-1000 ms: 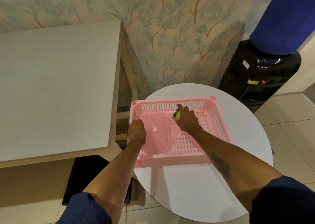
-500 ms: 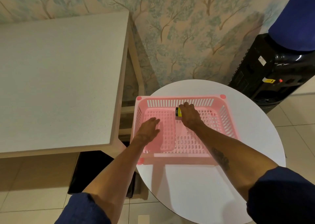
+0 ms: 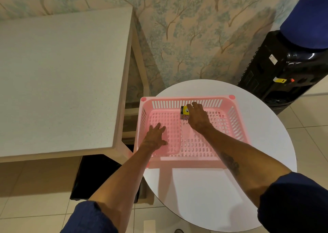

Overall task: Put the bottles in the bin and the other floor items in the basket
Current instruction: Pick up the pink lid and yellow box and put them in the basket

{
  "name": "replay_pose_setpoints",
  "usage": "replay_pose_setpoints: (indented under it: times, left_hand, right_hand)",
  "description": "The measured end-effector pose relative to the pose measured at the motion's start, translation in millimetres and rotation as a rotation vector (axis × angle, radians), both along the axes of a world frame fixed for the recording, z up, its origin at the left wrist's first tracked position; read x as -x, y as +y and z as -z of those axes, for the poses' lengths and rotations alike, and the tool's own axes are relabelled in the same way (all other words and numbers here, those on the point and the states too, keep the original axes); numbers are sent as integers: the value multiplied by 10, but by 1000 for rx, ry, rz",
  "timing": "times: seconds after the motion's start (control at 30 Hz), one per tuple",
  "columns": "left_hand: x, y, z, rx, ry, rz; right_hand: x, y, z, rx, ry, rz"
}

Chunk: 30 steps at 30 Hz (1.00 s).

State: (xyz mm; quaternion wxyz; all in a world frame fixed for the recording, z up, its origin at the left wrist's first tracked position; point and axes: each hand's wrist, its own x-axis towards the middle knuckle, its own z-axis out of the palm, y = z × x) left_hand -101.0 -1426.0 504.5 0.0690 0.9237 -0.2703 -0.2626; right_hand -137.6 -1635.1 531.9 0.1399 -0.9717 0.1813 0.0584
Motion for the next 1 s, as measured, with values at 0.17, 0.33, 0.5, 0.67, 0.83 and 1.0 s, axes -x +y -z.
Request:
replay_pose_setpoints:
  times: [0.17, 0.33, 0.5, 0.67, 0.83, 1.0]
  left_hand:
    - [53, 43, -72, 42, -32, 8]
    - [163, 89, -248, 69, -131, 36]
    - [374, 214, -478, 130, -247, 97]
    - [679, 593, -713, 204, -265, 167]
    - [1036, 1178, -946, 218, -287, 205]
    - [1415, 1819, -1126, 219, -310, 281]
  right_hand:
    - [140, 60, -110, -3, 9, 45]
    - [373, 207, -275, -8, -16, 86]
    - [718, 475, -468, 30, -57, 130]
    - [1126, 956, -681, 46, -88, 212]
    - [1638, 1567, -913, 53, -110, 271]
    - [2150, 2192, -1053, 65, -142, 354]
